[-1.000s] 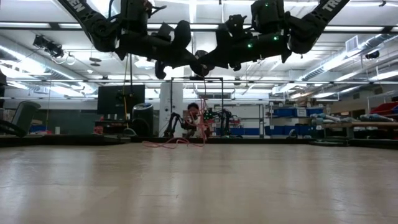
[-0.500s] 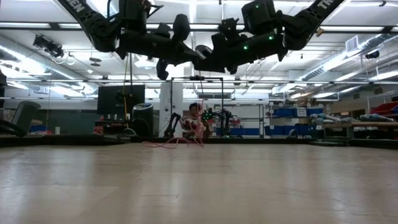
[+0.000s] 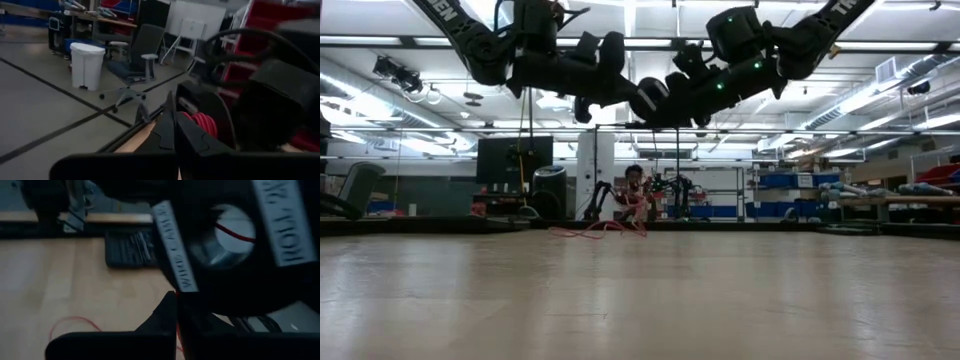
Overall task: Coil cords
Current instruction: Coil the red wire onto the spool
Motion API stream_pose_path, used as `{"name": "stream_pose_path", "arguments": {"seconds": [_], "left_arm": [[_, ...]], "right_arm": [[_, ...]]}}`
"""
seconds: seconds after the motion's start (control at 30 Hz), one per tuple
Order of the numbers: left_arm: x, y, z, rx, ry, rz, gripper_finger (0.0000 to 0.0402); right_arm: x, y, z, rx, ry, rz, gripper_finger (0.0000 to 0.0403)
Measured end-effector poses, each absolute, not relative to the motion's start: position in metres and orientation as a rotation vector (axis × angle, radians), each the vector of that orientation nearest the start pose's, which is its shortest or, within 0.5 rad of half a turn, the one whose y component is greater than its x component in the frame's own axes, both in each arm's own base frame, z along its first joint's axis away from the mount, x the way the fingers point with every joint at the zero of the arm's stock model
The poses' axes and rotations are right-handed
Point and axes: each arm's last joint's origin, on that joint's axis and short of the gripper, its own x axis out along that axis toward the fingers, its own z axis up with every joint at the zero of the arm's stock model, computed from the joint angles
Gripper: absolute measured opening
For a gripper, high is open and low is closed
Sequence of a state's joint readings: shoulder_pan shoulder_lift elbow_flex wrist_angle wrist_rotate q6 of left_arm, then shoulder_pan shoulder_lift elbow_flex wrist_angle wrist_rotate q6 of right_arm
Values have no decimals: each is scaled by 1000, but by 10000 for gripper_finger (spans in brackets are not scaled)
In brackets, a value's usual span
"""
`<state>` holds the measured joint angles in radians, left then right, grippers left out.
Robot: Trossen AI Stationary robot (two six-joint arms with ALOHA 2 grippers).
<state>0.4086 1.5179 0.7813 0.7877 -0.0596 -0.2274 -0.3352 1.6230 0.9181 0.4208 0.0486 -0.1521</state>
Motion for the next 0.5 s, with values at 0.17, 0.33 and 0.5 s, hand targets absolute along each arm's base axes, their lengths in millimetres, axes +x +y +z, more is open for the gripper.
{"name": "stream_pose_path", "arguments": {"seconds": [0.17,0.33,0.5], "left_arm": [[295,135,247,-134,-34,480,0],[292,141,247,-111,-21,502,0],[292,140,248,-107,-28,477,0]], "right_arm": [[326,-127,222,-101,367,-385,19],[321,-134,215,-68,428,-396,65],[317,-143,211,17,429,-274,100]]}}
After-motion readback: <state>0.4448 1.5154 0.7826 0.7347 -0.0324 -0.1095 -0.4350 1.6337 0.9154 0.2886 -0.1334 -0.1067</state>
